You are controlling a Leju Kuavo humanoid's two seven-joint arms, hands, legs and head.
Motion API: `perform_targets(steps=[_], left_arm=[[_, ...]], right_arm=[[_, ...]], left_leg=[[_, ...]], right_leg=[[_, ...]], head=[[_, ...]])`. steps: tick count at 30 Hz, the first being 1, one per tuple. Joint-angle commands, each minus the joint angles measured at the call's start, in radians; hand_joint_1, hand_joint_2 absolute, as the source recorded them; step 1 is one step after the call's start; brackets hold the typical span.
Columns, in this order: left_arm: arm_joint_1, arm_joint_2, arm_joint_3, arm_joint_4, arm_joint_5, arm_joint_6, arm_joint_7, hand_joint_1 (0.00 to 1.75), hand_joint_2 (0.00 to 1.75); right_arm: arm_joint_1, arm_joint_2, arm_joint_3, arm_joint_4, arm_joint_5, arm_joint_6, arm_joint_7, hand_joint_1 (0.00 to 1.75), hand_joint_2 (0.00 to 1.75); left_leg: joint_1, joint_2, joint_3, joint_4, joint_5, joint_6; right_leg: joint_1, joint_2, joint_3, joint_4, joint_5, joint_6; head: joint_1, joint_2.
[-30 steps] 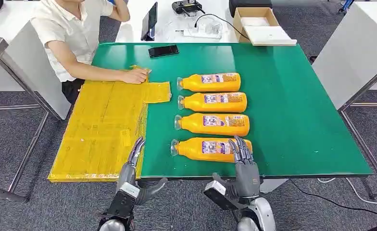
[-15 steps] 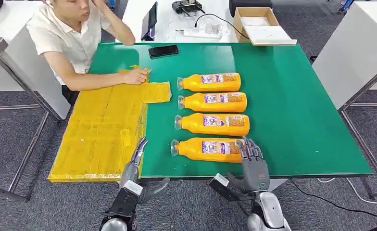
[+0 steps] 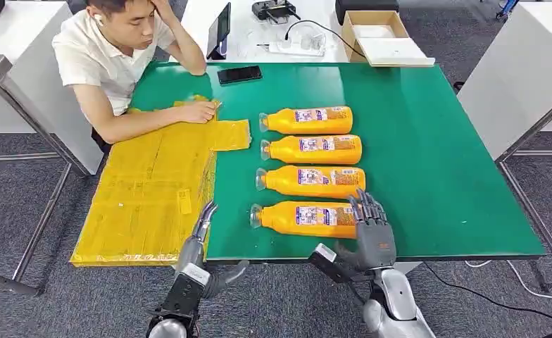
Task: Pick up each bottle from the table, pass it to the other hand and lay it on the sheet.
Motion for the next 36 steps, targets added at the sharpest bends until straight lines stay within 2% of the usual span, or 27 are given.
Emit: perform_targets(steps=[1,12,20,25,36], left_arm=[[-0.029,0.003,0.029,0.055,0.004,-0.001,0.003,0.00,1.75],[-0.031,0.001,0.025,0.061,0.006,-0.002,0.003,0.00,1.75],[-0.053,0.002,0.017,0.081,0.008,-0.011,0.002,0.00,1.75],[-0.070,-0.001,0.007,0.103,0.016,-0.018,0.005,0.00,1.75],[-0.082,0.000,-0.003,0.114,0.017,-0.025,0.005,0.00,1.75]], right_arm=[[-0.052,0.018,0.003,0.080,-0.001,-0.010,-0.005,0.00,1.75],[-0.086,0.037,0.043,0.052,-0.027,0.011,-0.021,0.00,1.75],[-0.145,0.035,0.067,0.212,-0.082,0.103,-0.003,0.00,1.75],[-0.192,0.036,0.081,0.331,-0.078,0.156,0.033,0.00,1.75],[-0.239,0.051,0.094,0.419,-0.073,0.189,0.047,0.00,1.75]], left_leg=[[0.001,0.002,0.005,-0.002,-0.001,-0.002],[0.000,0.003,0.003,0.000,-0.001,-0.001],[0.001,0.002,0.007,-0.002,-0.001,-0.002],[0.000,0.002,0.003,-0.001,0.000,-0.001],[0.001,0.002,0.006,-0.002,0.000,-0.001]], right_leg=[[0.001,0.000,0.004,-0.001,-0.001,-0.002],[0.001,0.002,0.002,0.000,0.000,-0.002],[0.001,0.000,0.006,-0.002,-0.001,-0.002],[0.000,0.000,0.003,-0.001,0.000,-0.001],[0.001,-0.001,0.005,-0.002,0.000,-0.002]], head=[[0.000,0.000],[0.000,0.000],[0.000,0.000],[0.000,0.000],[0.000,0.000]])
